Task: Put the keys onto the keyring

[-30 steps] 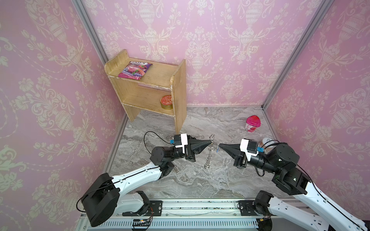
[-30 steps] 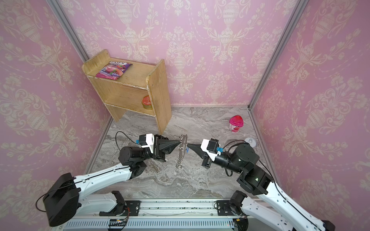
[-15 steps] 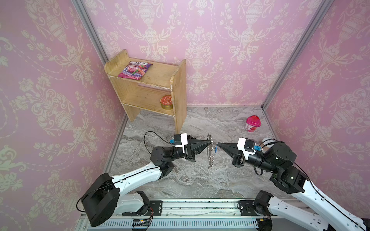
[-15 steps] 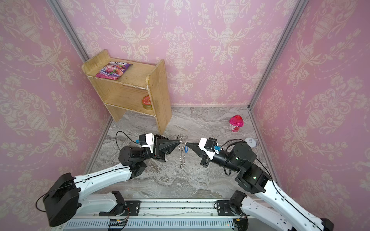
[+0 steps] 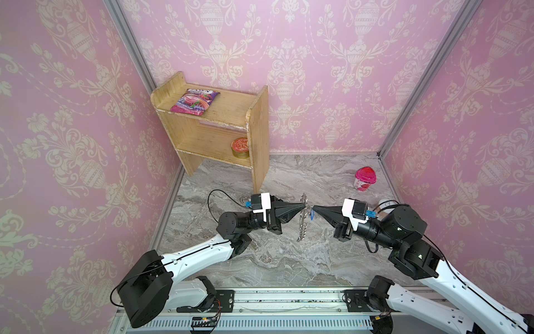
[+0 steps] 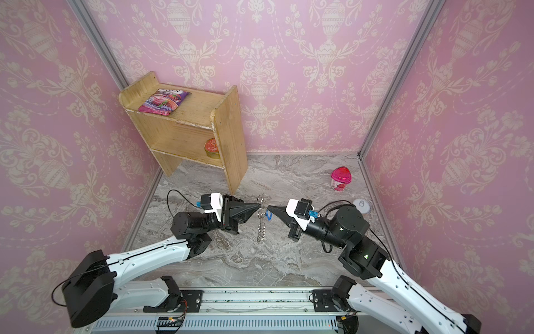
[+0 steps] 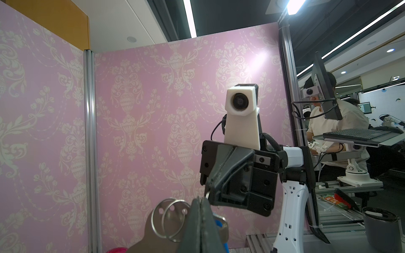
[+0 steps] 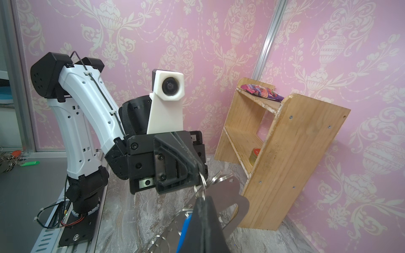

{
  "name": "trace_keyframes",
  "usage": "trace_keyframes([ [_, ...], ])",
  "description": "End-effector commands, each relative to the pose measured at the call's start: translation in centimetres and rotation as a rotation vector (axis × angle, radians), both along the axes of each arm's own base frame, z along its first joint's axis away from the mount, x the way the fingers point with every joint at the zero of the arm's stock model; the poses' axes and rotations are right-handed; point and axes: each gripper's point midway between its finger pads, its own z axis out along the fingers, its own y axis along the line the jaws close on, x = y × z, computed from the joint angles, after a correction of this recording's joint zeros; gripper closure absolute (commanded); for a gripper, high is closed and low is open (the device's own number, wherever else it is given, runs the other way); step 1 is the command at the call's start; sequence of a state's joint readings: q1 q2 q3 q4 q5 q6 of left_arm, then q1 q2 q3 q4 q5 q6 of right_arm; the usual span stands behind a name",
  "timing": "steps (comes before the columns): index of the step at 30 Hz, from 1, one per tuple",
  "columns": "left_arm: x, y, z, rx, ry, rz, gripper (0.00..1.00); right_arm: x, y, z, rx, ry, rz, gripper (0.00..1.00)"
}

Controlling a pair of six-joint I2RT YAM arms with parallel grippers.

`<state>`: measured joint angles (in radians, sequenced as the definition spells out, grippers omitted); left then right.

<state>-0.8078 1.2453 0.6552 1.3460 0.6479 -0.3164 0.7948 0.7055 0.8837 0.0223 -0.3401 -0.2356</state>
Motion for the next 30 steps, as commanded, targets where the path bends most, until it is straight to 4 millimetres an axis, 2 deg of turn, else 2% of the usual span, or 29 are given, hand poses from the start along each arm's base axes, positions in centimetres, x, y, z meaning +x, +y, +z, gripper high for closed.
trace_keyframes([
  [1, -1.16, 0.53, 0.9, -0.029, -0.033, -0.034, 1.0, -0.01, -0.24, 1.4, 0.033, -0.038, -0.017, 1.0],
  [30, -1.4, 0.43, 0.79, -0.024, -0.034, -0.045, 1.0, 0.29, -0.84, 1.95, 0.048, -0.059, -0.058, 1.0],
])
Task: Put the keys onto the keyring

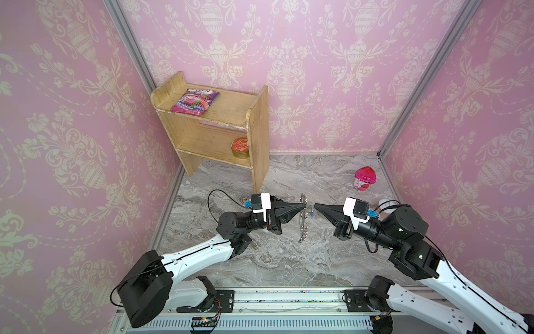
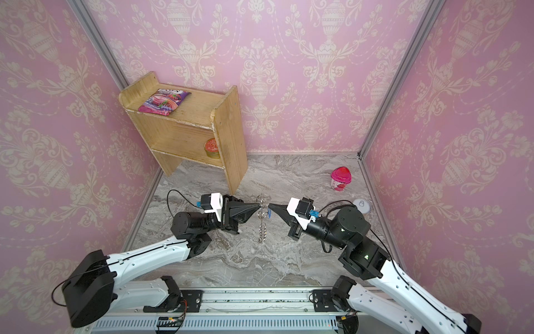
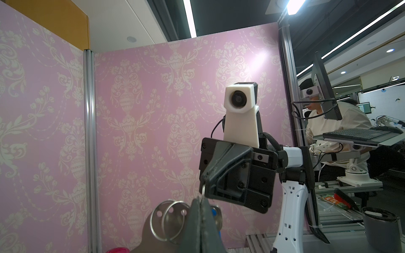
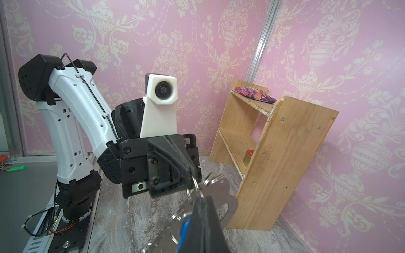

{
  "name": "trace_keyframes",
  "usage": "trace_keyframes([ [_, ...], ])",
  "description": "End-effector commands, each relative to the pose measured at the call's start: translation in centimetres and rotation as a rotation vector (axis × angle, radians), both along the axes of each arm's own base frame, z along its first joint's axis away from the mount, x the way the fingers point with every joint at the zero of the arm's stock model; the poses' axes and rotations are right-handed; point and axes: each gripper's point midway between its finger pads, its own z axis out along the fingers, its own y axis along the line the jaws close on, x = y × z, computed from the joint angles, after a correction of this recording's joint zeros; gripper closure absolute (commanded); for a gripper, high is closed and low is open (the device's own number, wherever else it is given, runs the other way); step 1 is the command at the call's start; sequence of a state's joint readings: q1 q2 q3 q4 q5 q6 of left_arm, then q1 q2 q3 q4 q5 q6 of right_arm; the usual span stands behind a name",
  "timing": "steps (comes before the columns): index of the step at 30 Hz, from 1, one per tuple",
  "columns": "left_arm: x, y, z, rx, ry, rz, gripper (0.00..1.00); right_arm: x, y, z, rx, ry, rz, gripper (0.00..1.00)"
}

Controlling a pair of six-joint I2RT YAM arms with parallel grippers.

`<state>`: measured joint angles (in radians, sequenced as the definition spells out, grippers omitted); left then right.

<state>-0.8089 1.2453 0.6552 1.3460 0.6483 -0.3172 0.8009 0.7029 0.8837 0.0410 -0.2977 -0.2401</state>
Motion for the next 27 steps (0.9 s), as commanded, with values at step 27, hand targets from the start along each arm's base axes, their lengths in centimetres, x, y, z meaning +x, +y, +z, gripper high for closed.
trace_keyframes([
  [27, -1.8, 0.9, 1.5, -0.041, -0.053, -0.039, 1.0, 0.0, 0.8, -0.2, -0.039, -0.013, -0.001, 1.0],
])
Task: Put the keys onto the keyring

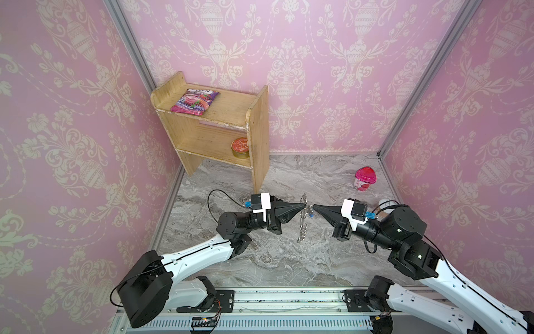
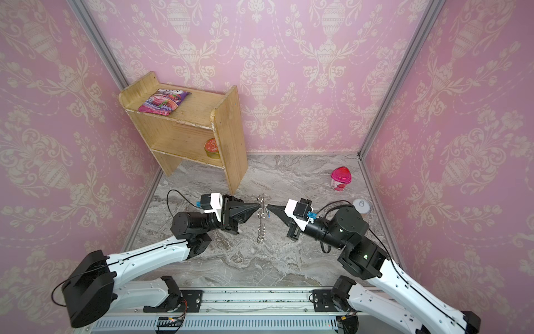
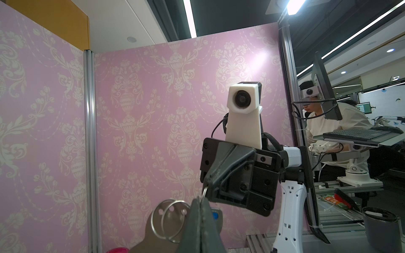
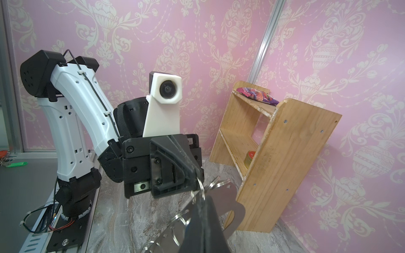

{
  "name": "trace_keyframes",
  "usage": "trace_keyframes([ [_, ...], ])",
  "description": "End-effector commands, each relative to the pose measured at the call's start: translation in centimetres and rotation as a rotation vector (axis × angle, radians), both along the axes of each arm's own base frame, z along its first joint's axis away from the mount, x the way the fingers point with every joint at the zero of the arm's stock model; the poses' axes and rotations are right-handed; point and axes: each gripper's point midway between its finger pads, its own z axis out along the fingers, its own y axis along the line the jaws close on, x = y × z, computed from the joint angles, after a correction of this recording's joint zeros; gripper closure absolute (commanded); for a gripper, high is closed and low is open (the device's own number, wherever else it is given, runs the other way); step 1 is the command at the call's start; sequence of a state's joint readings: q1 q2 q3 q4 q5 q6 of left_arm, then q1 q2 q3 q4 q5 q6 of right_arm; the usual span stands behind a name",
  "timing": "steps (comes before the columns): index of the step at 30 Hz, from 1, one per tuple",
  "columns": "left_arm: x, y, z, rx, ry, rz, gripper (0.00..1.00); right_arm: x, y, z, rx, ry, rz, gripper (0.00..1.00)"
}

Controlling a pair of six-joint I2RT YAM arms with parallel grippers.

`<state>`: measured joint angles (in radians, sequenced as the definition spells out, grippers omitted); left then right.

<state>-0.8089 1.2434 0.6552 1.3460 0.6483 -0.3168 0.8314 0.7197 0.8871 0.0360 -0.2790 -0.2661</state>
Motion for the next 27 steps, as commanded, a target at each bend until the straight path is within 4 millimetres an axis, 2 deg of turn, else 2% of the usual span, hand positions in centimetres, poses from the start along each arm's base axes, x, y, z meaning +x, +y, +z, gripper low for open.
trace_keyframes([
  [1, -1.8, 0.9, 1.4, -0.04, -0.051, -0.039, 1.0, 0.1, 0.2, 0.2, -0.016, -0.003, -0.009, 1.0],
  [13, -2.0, 1.5, 2.0, -0.062, -0.072, -0.012, 1.0, -0.1, 0.0, -0.5, -0.029, 0.017, -0.018, 1.0],
  [27, -1.4, 1.7, 2.0, -0.076, -0.069, 0.033, 1.0, -1.5, 1.4, -1.0, -0.059, 0.016, 0.077, 1.0],
])
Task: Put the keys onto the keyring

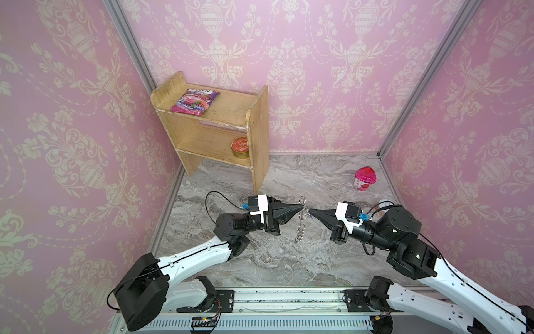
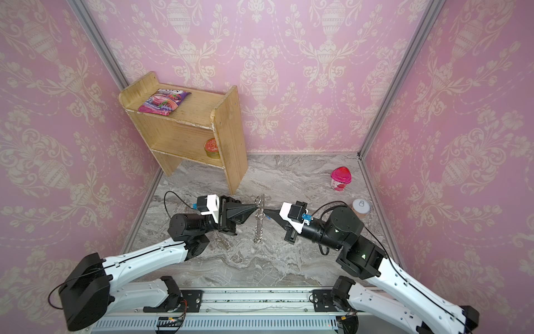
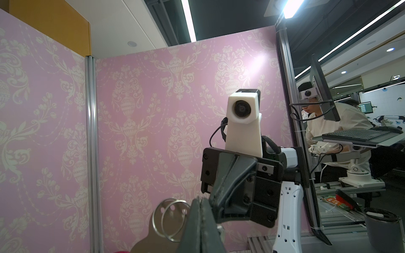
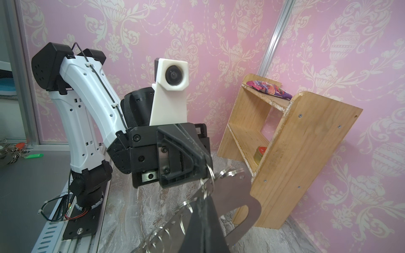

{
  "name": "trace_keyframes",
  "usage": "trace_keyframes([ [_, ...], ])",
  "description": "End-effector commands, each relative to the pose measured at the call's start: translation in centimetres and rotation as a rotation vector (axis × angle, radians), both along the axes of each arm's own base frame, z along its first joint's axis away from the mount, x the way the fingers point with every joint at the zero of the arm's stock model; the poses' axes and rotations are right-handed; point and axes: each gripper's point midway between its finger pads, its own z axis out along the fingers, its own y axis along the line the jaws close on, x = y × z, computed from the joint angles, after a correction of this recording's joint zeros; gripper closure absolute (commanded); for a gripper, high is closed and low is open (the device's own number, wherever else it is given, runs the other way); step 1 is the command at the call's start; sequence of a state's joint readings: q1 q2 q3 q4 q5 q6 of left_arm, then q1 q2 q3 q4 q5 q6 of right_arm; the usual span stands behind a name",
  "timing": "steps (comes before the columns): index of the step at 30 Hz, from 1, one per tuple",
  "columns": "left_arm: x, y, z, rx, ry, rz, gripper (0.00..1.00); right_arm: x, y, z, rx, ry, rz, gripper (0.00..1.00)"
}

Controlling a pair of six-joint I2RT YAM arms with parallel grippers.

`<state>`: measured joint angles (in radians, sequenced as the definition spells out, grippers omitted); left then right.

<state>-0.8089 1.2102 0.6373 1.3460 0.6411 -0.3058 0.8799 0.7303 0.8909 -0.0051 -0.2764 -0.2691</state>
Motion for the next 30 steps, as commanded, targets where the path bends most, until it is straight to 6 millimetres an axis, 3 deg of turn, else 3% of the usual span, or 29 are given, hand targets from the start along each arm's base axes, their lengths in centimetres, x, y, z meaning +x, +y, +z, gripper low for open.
trace_keyframes([
  [1, -0.8, 1.1, 1.6, -0.064, -0.054, 0.027, 1.0, -0.7, 0.6, -0.2, -0.032, -0.008, 0.039, 1.0],
  [9, -0.7, 1.3, 1.8, -0.074, -0.057, 0.047, 1.0, -1.4, 1.7, -1.6, -0.11, 0.009, 0.077, 1.0],
  [13, -0.8, 1.3, 1.4, -0.067, -0.056, 0.045, 1.0, -1.9, 1.6, -1.8, -0.132, 0.016, 0.091, 0.77],
  [17, -0.8, 1.3, 1.2, -0.062, -0.055, 0.049, 1.0, -2.2, 0.8, -1.5, -0.137, 0.024, 0.081, 0.67],
  [26, -1.0, 0.9, 0.8, -0.043, -0.048, 0.014, 1.0, -2.0, -1.2, 1.0, -0.082, -0.004, -0.002, 0.66],
  [30, -1.3, 0.7, 0.6, -0.031, -0.048, -0.009, 1.0, -1.6, -1.7, 2.4, -0.051, -0.014, -0.033, 0.7],
])
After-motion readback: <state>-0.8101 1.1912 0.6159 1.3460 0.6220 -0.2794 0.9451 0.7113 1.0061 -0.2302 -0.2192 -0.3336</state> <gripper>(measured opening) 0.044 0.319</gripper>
